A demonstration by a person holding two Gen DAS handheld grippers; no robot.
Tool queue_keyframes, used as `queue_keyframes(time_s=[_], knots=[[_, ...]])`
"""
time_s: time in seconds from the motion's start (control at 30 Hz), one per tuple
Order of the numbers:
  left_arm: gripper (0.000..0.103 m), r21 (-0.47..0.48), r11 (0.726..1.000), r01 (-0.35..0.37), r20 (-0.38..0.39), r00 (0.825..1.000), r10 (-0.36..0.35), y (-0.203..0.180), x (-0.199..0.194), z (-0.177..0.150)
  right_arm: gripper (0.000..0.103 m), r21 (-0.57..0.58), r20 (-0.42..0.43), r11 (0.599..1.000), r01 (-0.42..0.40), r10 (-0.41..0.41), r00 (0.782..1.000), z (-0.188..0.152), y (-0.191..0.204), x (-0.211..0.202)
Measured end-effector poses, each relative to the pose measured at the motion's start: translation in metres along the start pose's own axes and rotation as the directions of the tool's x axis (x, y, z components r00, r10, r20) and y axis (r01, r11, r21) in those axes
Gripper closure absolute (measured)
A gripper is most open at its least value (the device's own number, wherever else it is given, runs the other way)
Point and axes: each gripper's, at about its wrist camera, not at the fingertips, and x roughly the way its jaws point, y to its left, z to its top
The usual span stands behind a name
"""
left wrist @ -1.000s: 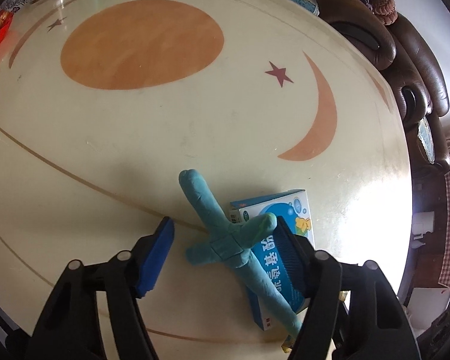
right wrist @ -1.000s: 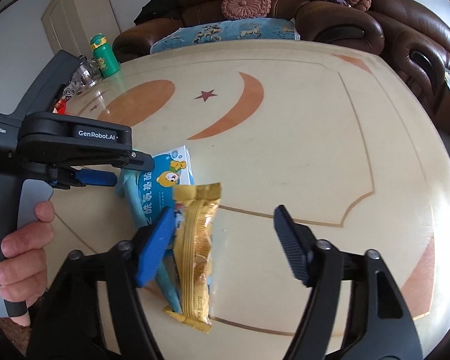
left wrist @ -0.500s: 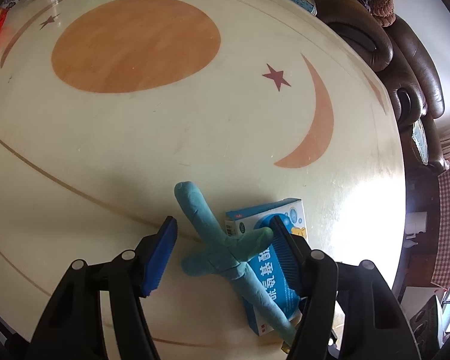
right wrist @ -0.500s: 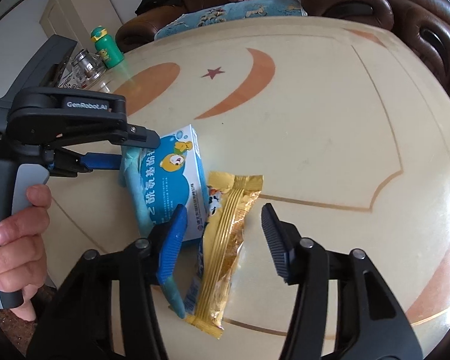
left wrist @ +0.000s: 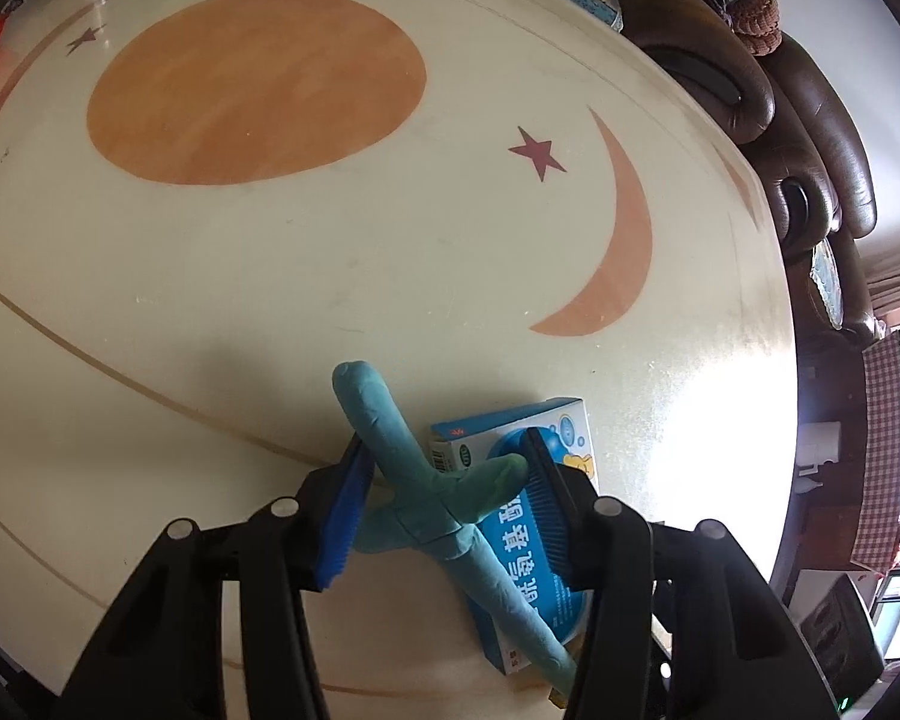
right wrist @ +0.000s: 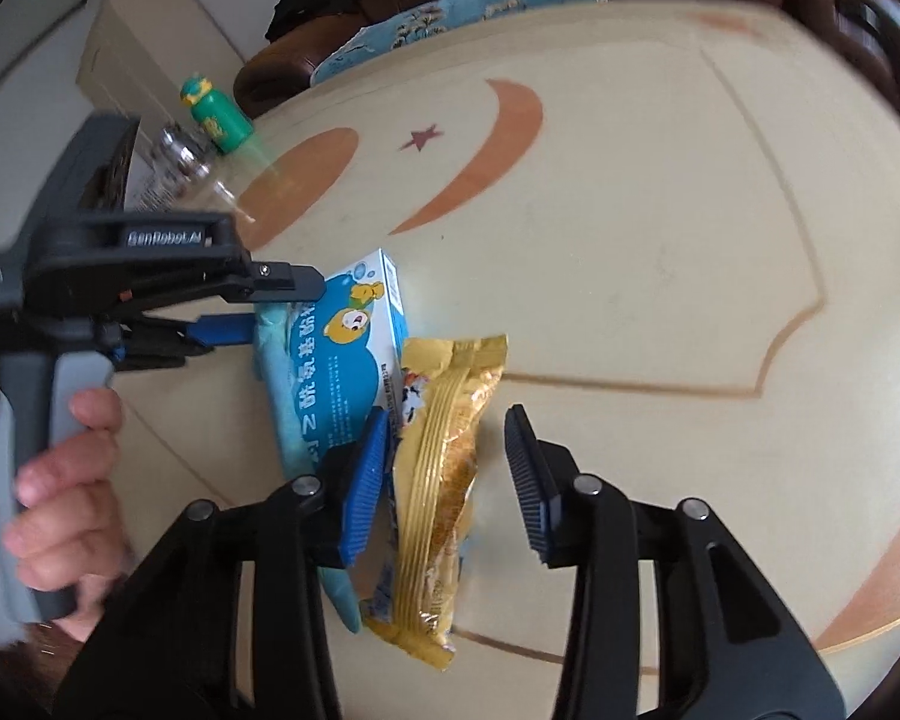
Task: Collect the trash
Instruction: 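Grasp the teal plush toy with the left tool while the right tool grasps the yellow snack wrapper, then lift the plush toy with the left tool while the right tool lifts the snack wrapper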
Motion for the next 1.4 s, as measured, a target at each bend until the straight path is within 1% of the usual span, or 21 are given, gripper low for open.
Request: queue_keyframes(time_s=[0.07, 0.17, 0.27, 0.37, 0.4, 0.47, 0.5, 0.67, 0.73, 0.83, 0.9, 1.07, 1.2, 1.3, 1.4], knots=[[0.053, 0.002, 1.0, -0.003, 0.001, 1.0, 0.003, 0.0, 0.0, 0.001, 0.063, -0.002, -0.006, 1.0, -0.009, 0.009, 1.0, 0.001, -0.002, -0.001], [0.054, 0.002, 1.0, -0.001, 0.0, 1.0, 0.001, 0.0, -0.001, 0.0, 0.063, -0.034, 0.002, 0.999, 0.027, -0.027, 1.0, -0.001, 0.006, -0.002], [0.054, 0.005, 1.0, 0.002, 0.0, 1.0, -0.002, -0.001, 0.0, -0.001, 0.063, -0.032, 0.004, 0.999, 0.023, -0.023, 1.0, -0.002, 0.008, -0.002], [0.057, 0.0, 1.0, 0.018, -0.004, 1.0, -0.018, 0.0, -0.001, -0.002, 0.076, -0.032, 0.001, 1.0, -0.001, 0.001, 1.0, -0.002, 0.01, -0.001], [0.058, -0.003, 1.0, 0.021, -0.006, 1.0, -0.021, 0.0, -0.001, -0.002, 0.078, -0.036, 0.004, 0.999, 0.005, -0.004, 1.0, -0.003, 0.012, -0.002], [0.058, 0.0, 1.0, 0.014, -0.007, 1.0, -0.014, -0.002, 0.0, -0.002, 0.08, -0.05, 0.008, 0.999, 0.016, -0.016, 1.0, -0.003, 0.017, -0.002], [0.058, -0.001, 1.0, 0.015, -0.007, 1.0, -0.015, -0.003, 0.0, -0.002, 0.083, -0.048, 0.012, 0.999, 0.019, -0.018, 1.0, -0.003, 0.016, -0.003], [0.058, -0.006, 1.0, 0.021, -0.01, 1.0, -0.021, -0.003, 0.0, -0.002, 0.086, -0.047, 0.025, 0.998, 0.036, -0.035, 0.999, -0.004, 0.015, -0.006], [0.059, -0.012, 1.0, 0.015, -0.011, 1.0, -0.015, -0.004, 0.0, -0.002, 0.087, -0.047, 0.029, 0.998, 0.043, -0.041, 0.999, -0.005, 0.012, -0.007], [0.059, -0.016, 0.999, 0.031, -0.01, 0.999, -0.032, -0.003, 0.0, -0.002, 0.087, -0.051, 0.036, 0.997, 0.054, -0.052, 0.998, -0.004, 0.013, -0.008], [0.059, -0.018, 0.999, 0.029, -0.009, 1.0, -0.03, -0.001, -0.001, -0.002, 0.087, -0.054, 0.04, 0.997, 0.052, -0.05, 0.998, -0.004, 0.013, -0.009], [0.059, -0.005, 1.0, 0.025, 0.004, 1.0, -0.025, -0.002, -0.005, -0.002, 0.087, -0.071, 0.061, 0.995, 0.064, -0.06, 0.996, -0.003, 0.015, -0.014], [0.059, 0.011, 1.0, 0.022, 0.029, 0.999, -0.023, -0.004, -0.012, -0.003, 0.087, -0.073, 0.072, 0.995, 0.065, -0.059, 0.996, -0.002, 0.016, -0.018], [0.059, 0.046, 0.999, 0.008, 0.059, 0.998, -0.01, -0.01, -0.023, -0.007, 0.087, -0.081, 0.085, 0.994, 0.069, -0.062, 0.994, -0.001, 0.02, -0.02], [0.059, 0.07, 0.998, 0.007, 0.085, 0.996, -0.012, -0.015, -0.035, -0.011, 0.087, -0.092, 0.103, 0.993, 0.077, -0.068, 0.992, -0.003, 0.024, -0.028]])
